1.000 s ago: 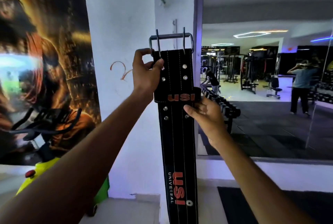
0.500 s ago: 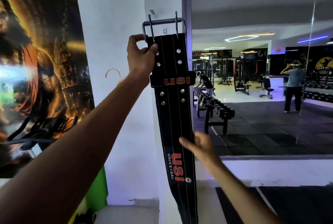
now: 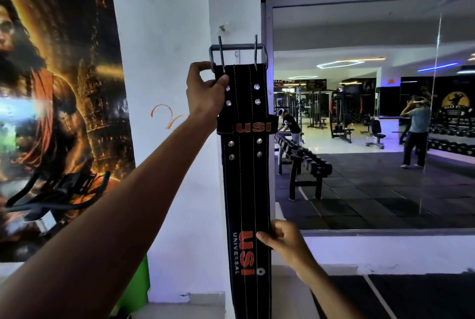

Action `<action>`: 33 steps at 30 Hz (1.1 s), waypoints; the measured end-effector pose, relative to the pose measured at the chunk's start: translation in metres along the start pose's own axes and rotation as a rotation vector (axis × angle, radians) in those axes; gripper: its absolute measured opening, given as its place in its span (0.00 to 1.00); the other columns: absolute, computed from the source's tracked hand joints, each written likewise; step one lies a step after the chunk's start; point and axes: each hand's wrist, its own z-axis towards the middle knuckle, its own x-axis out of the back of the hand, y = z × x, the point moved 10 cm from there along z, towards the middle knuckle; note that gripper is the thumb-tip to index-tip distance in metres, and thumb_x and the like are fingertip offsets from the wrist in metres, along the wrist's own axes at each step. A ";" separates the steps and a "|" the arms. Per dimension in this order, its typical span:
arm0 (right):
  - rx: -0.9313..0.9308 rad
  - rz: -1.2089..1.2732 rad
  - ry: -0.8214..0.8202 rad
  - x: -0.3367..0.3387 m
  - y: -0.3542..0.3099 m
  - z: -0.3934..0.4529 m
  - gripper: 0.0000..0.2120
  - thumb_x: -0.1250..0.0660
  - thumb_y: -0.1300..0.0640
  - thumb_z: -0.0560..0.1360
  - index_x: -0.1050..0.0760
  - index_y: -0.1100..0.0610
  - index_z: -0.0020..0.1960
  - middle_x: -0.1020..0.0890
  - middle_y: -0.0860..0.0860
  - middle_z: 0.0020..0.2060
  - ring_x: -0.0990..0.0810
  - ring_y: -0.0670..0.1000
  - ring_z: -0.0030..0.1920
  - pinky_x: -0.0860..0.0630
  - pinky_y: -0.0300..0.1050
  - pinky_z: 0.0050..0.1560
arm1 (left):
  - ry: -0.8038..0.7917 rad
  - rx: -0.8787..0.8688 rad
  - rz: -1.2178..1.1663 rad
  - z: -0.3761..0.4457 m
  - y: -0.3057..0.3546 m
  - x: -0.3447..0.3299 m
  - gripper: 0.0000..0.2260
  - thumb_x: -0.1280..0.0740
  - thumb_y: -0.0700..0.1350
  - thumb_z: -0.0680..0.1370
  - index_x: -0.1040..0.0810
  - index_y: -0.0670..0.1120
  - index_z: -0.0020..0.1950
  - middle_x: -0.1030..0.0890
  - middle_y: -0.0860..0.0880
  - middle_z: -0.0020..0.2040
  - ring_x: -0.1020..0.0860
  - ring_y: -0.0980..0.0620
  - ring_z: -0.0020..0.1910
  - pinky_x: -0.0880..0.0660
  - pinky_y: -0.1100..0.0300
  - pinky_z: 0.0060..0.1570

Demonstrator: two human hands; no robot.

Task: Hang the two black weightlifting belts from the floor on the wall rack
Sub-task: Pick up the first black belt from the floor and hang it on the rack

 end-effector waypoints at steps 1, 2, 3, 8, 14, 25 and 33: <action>0.012 -0.040 -0.043 -0.001 -0.022 0.001 0.35 0.25 0.30 0.57 0.20 0.55 0.53 0.14 0.52 0.46 0.16 0.52 0.50 0.19 0.48 0.56 | -0.003 -0.004 0.003 0.001 -0.001 0.002 0.10 0.32 0.38 0.78 0.29 0.49 0.55 0.20 0.47 0.34 0.24 0.49 0.28 0.26 0.61 0.25; 0.041 -0.065 -0.069 0.003 -0.049 0.005 0.31 0.25 0.35 0.63 0.23 0.52 0.59 0.16 0.48 0.49 0.18 0.48 0.51 0.19 0.42 0.55 | -0.011 -0.011 0.003 0.002 -0.001 0.002 0.10 0.32 0.38 0.78 0.29 0.49 0.54 0.19 0.47 0.35 0.23 0.49 0.29 0.25 0.60 0.27; 0.074 -0.061 -0.061 0.011 -0.077 0.011 0.27 0.26 0.44 0.69 0.29 0.50 0.64 0.20 0.45 0.51 0.20 0.44 0.50 0.20 0.34 0.51 | -0.021 -0.017 0.002 0.002 0.000 0.003 0.10 0.32 0.38 0.78 0.28 0.50 0.54 0.19 0.46 0.35 0.22 0.49 0.30 0.24 0.59 0.29; 0.307 0.155 0.159 0.066 -0.229 0.042 0.27 0.37 0.68 0.76 0.35 0.52 0.72 0.23 0.49 0.55 0.23 0.42 0.50 0.25 0.35 0.48 | -0.026 -0.016 0.005 -0.001 0.003 0.006 0.10 0.32 0.39 0.78 0.28 0.49 0.56 0.18 0.48 0.36 0.21 0.53 0.28 0.25 0.62 0.26; 0.348 0.282 0.114 0.055 -0.290 0.063 0.12 0.37 0.62 0.77 0.26 0.48 0.57 0.18 0.45 0.42 0.19 0.41 0.39 0.24 0.30 0.35 | -0.062 -0.015 -0.044 -0.007 0.005 0.007 0.10 0.33 0.37 0.79 0.28 0.47 0.57 0.18 0.46 0.37 0.22 0.54 0.25 0.25 0.62 0.25; 0.367 0.322 0.403 0.065 -0.289 0.081 0.13 0.32 0.64 0.76 0.24 0.63 0.60 0.17 0.50 0.40 0.20 0.44 0.35 0.27 0.29 0.23 | -0.256 -0.046 0.038 -0.029 -0.012 0.012 0.17 0.36 0.52 0.81 0.32 0.51 0.69 0.16 0.49 0.48 0.18 0.58 0.40 0.21 0.61 0.41; 0.309 0.358 0.418 0.067 -0.274 0.082 0.15 0.32 0.65 0.76 0.25 0.64 0.62 0.17 0.53 0.43 0.21 0.44 0.34 0.24 0.38 0.23 | -0.528 0.111 0.131 -0.099 -0.136 0.020 0.17 0.29 0.35 0.76 0.25 0.45 0.63 0.15 0.47 0.50 0.16 0.53 0.49 0.20 0.57 0.53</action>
